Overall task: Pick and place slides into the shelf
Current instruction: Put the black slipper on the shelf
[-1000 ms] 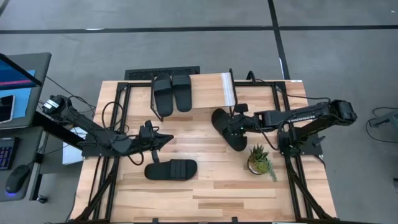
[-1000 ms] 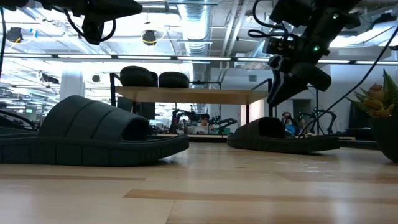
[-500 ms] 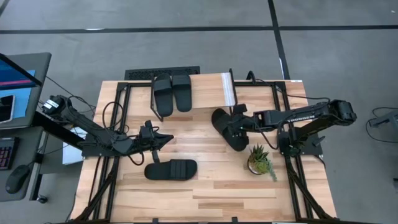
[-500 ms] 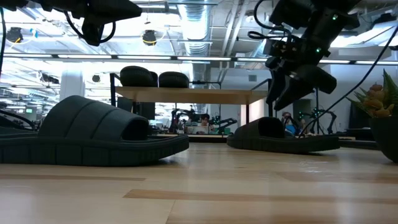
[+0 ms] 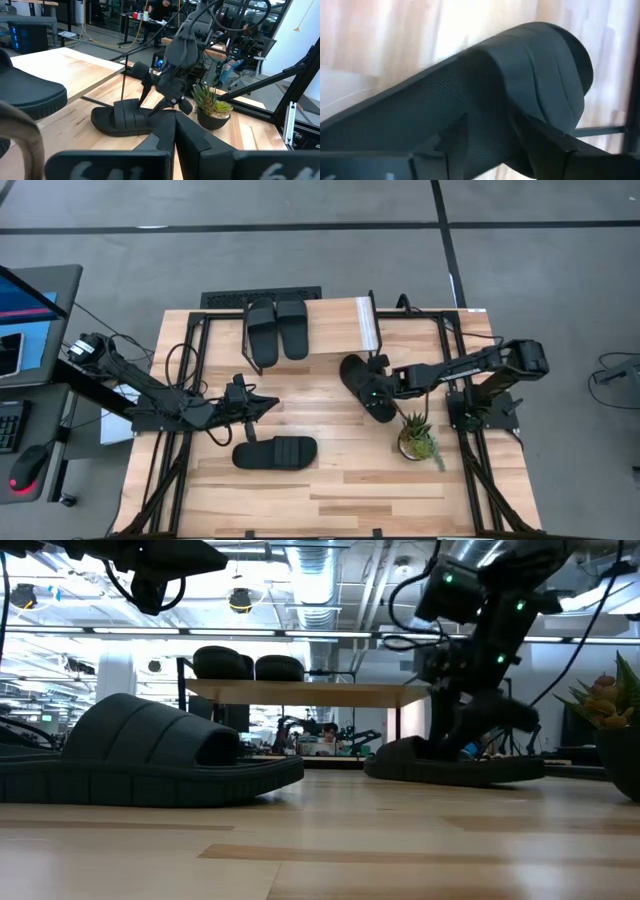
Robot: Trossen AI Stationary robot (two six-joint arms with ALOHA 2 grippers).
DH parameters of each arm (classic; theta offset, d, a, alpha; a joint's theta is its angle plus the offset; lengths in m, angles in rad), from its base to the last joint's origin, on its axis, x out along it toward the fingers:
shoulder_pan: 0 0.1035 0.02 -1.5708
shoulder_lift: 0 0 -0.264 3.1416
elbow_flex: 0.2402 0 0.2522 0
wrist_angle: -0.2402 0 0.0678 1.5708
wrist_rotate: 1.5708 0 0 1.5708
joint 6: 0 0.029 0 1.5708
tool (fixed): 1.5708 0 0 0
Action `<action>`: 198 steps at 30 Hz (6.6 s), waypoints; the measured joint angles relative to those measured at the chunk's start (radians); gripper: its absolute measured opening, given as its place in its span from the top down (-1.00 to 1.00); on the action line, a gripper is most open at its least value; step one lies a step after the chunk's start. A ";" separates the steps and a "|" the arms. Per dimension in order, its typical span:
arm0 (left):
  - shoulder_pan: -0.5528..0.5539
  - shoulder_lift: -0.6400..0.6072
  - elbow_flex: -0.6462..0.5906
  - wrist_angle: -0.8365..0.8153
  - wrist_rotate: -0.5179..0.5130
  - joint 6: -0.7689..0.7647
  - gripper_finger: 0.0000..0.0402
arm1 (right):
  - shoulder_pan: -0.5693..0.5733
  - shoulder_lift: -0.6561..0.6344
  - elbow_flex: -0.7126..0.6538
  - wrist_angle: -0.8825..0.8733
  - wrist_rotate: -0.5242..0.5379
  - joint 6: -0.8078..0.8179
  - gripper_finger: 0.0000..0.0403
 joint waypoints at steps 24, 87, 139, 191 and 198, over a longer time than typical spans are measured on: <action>0.000 0.000 0.000 0.000 0.001 -0.007 1.00 | 0.046 0.026 0.000 0.045 0.147 0.007 0.49; 0.000 0.000 0.000 -0.005 -0.002 -0.006 1.00 | 0.089 0.031 0.048 0.056 0.212 0.109 0.49; 0.000 0.000 0.000 -0.016 0.007 -0.006 1.00 | 0.056 0.031 0.048 0.063 0.189 -0.052 -0.26; -0.030 0.000 0.000 -0.019 0.045 -0.081 1.00 | 0.106 0.006 0.137 -0.060 0.078 0.026 0.99; -0.065 0.000 0.000 -0.019 -0.045 -0.127 1.00 | 0.179 -0.084 0.138 -0.085 0.024 0.025 0.99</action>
